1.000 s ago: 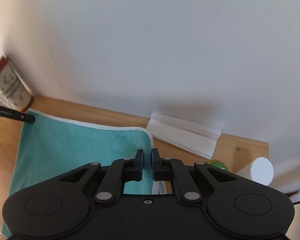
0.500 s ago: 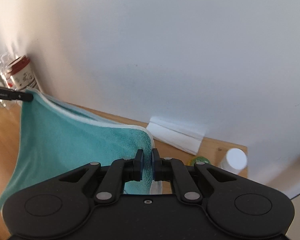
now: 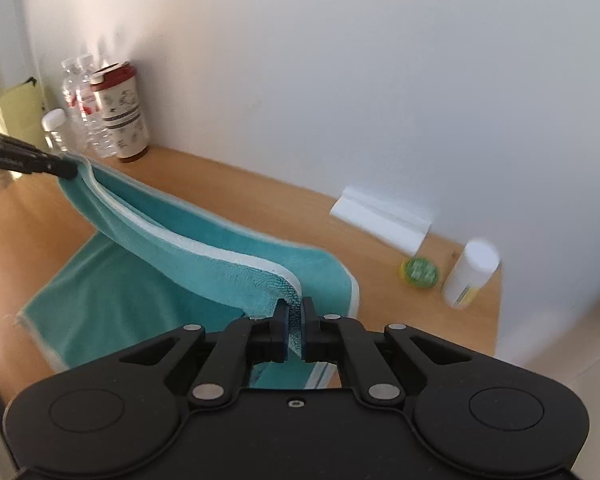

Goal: Fold towel

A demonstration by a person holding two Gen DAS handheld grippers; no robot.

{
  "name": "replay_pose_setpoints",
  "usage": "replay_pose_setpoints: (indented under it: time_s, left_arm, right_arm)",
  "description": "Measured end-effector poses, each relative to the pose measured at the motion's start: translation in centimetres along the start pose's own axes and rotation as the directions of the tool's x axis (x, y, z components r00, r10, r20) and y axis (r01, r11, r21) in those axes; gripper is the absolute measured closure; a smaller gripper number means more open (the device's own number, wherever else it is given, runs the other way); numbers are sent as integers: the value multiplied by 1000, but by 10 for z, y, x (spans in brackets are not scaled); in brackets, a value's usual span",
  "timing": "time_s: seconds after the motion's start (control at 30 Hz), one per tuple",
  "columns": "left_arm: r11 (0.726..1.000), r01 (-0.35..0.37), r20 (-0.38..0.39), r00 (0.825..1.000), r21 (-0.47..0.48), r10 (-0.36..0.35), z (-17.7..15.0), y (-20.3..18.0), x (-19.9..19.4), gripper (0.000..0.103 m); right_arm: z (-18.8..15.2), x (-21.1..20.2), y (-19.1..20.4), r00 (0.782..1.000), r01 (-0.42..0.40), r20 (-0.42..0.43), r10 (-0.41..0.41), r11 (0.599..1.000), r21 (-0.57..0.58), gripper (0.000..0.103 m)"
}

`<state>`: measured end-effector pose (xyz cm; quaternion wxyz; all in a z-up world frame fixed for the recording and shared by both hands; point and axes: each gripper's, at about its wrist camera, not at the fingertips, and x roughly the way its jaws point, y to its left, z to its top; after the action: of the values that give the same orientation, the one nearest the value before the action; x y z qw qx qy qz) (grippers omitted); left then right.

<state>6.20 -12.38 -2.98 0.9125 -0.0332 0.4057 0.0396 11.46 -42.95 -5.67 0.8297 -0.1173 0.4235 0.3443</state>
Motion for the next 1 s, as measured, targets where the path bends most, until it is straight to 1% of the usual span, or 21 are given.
replay_pose_setpoints:
  time_s: [0.07,0.13,0.2,0.27,0.3,0.4,0.53,0.6,0.63,0.67,0.73,0.8,0.87,0.93,1.0]
  left_arm:
    - [1000,-10,-8,1000,29,10,-8,-7,1,97]
    - [999,-18,3,1000,44,17,-10,-11,5,97]
    - [1000,-13,4,1000,20,13,-8,-11,10,97]
    - [1000,-24,7,1000,-20,24,-4,-6,15,97]
    - [999,-25,4,1000,-26,25,-2,-5,18,97]
    - [999,-43,-9,999,-28,42,2,2,26,96]
    - [997,-49,-53,998,-67,46,5,11,38,96]
    - [997,-49,-56,997,-61,46,7,11,41,96]
    - [997,-48,-57,997,-61,44,7,11,41,96]
    - [997,-45,-64,997,-62,41,8,12,42,96]
    - [997,-48,-75,996,-65,43,9,12,45,96]
    - [996,-48,-84,996,-70,42,9,13,46,96]
    - [996,-45,-89,995,-78,38,9,15,46,96]
    - [996,-46,-99,994,-77,38,10,15,46,96]
    - [996,-48,-103,994,-70,41,11,15,47,96]
  right_arm:
    - [-1,6,1,1000,11,3,-11,1000,-16,98]
    - [7,15,-3,1000,22,11,-22,1000,-15,98]
    - [15,25,-7,999,31,17,-31,999,-20,98]
    - [31,42,-13,999,47,23,-46,999,-24,98]
    - [38,51,-15,999,49,21,-49,998,-32,98]
    - [54,80,-20,998,59,-6,-60,996,-61,98]
    - [71,126,-22,996,26,-77,-36,992,-126,98]
    - [74,141,-20,994,20,-103,-38,986,-168,98]
    - [76,151,-19,991,-3,-128,-23,981,-195,98]
    - [76,156,-18,991,-7,-132,-23,976,-218,98]
    - [79,167,-17,986,-29,-167,-14,967,-252,98]
    - [81,174,-14,984,-28,-176,-24,957,-290,95]
    - [85,180,-10,982,-29,-186,-39,937,-349,95]
    - [87,184,-8,979,-28,-197,-52,923,-383,92]
    - [90,191,-9,969,-62,-242,-38,919,-390,88]
